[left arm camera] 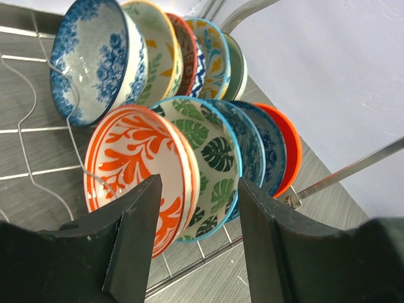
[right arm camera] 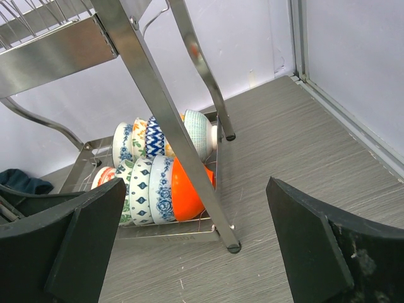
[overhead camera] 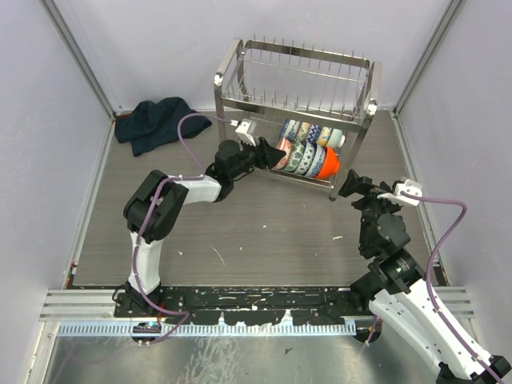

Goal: Unload the bowls from the dish rack
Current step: Pick up the bowl from the dish rack.

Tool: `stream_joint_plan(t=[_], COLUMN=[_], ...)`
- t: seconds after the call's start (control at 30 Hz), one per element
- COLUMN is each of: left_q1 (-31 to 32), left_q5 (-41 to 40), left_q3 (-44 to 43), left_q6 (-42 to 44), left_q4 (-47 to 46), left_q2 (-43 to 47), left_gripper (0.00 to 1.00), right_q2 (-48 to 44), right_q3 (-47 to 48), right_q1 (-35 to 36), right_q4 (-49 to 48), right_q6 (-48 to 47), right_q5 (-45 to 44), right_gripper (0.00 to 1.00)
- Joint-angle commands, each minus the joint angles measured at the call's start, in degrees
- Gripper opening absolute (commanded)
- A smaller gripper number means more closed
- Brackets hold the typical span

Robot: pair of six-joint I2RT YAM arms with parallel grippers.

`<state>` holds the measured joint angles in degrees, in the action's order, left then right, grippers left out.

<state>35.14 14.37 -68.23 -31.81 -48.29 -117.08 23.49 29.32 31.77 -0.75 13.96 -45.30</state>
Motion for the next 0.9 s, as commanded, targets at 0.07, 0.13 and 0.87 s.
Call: stream_joint_plan(t=[0.07, 0.13, 0.87], left_q1=[-1.56, -1.56, -1.54], left_q5=[-4.0, -3.92, -3.04], left_q3=[3.78, 3.95, 4.46], left_q6=[-4.97, -5.46, -7.8], left_q4=[-5.65, -6.2, -11.22], left_q2=[-2.67, -3.05, -6.19], left_gripper=[0.58, 0.58, 0.47], right_q2=[-0.76, -0.88, -1.16], right_q3=[-0.14, -0.13, -0.27], right_q1=[0.22, 0.22, 0.22], right_q4=[-1.18, -1.16, -1.35], right_q6=[0.64, 0.63, 0.63], right_q5=[0.51, 0.48, 0.56], right_gripper=[1.0, 1.0, 1.0])
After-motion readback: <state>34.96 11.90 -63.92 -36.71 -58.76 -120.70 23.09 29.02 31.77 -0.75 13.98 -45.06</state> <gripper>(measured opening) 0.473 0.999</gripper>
